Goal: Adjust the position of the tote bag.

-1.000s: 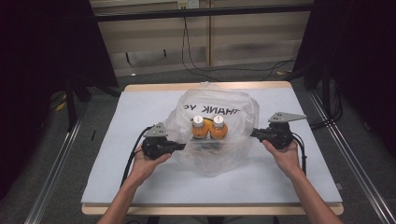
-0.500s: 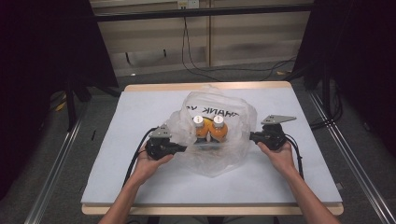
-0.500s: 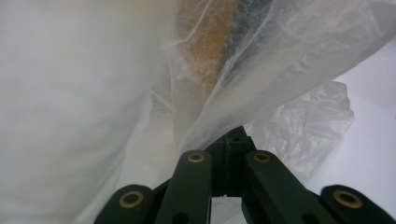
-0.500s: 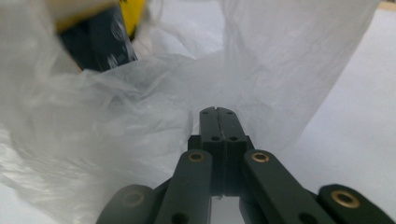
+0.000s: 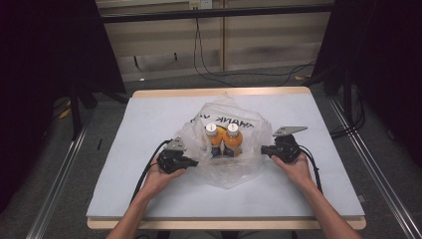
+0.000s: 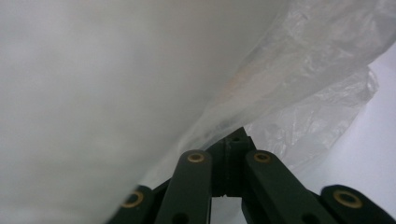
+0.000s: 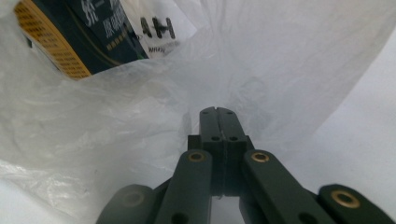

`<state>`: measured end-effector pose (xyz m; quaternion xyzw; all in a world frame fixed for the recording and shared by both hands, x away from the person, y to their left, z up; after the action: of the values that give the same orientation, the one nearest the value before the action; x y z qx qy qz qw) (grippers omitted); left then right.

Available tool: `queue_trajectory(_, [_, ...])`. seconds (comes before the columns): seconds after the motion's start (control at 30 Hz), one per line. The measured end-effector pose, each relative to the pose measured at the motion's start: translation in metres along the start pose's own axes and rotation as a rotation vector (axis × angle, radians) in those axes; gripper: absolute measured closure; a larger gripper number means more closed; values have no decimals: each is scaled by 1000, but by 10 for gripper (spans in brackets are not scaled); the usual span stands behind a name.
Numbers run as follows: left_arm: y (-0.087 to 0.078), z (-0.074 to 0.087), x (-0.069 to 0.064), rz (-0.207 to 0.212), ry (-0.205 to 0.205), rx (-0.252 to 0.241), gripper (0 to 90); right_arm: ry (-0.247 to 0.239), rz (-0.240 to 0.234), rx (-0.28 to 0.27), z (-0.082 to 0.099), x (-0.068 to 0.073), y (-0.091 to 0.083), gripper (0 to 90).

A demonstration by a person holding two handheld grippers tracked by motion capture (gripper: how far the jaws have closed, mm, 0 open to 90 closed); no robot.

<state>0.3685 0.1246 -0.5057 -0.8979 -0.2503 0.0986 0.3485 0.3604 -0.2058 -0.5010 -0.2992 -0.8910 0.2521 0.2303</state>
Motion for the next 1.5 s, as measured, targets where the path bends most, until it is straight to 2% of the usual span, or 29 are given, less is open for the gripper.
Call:
queue_trajectory(0.07, [4,3,0,-1,10,18,900,3,6,30,4,-1,5,900])
queue_trajectory(0.13, [5,4,0,3,-12,4,900,-4,17,59,6,-1,10,900])
queue_trajectory(0.17, [4,4,0,-2,0,18,900,-3,14,63,7,-1,11,900])
queue_trajectory(0.37, [4,4,-3,4,0,4,900,6,16,54,9,-1,12,900])
queue_trajectory(0.43, [2,3,-5,10,4,5,896,-4,24,50,9,0,12,900])
queue_trajectory(0.47, [2,3,-6,14,4,-10,883,-10,24,43,9,0,12,890])
queue_trajectory(0.57, [-4,-1,-10,23,10,-30,812,-12,-5,3,5,4,6,768])
queue_trajectory(0.63, [-9,-3,-11,34,15,-51,774,-16,-16,-30,1,7,0,714])
queue_trajectory(0.67, [-11,-4,-13,38,2,-66,762,-21,-15,-46,0,8,-3,684])
queue_trajectory(0.83, [-29,-10,-17,33,0,-118,680,-22,-35,-119,-4,15,-21,554])
queue_trajectory(0.9, [-38,-13,-20,38,-14,-156,648,-24,-35,-143,-5,18,-28,519])
queue_trajectory(0.93, [-42,-13,-22,35,-6,-161,633,-26,-36,-156,-6,20,-34,496])
queue_trajectory(1.17, [-75,-14,-32,20,21,-223,581,-65,-38,-234,-18,37,-62,428])
queue_trajectory(1.27, [-88,-21,-33,21,23,-276,581,-85,-33,-257,-22,44,-75,413])
queue_trajectory(1.33, [-96,-26,-31,11,35,-296,581,-91,-39,-274,-26,47,-84,383])
queue_trajectory(1.5, [-110,-48,-20,-6,18,-380,579,-102,-25,-300,-46,44,-95,299])
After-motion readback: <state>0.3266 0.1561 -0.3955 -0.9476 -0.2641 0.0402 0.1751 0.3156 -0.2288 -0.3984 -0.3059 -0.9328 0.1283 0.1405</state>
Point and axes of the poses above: each handheld gripper's, and its own axes: y roughly forward along the jaws, z roughly out of its underside, x roughly to its left, the point moved 4 cm from there along y, roughly forward along the jaws, and after that the axes turned 10 degrees about -z, right-handed, at the moved point
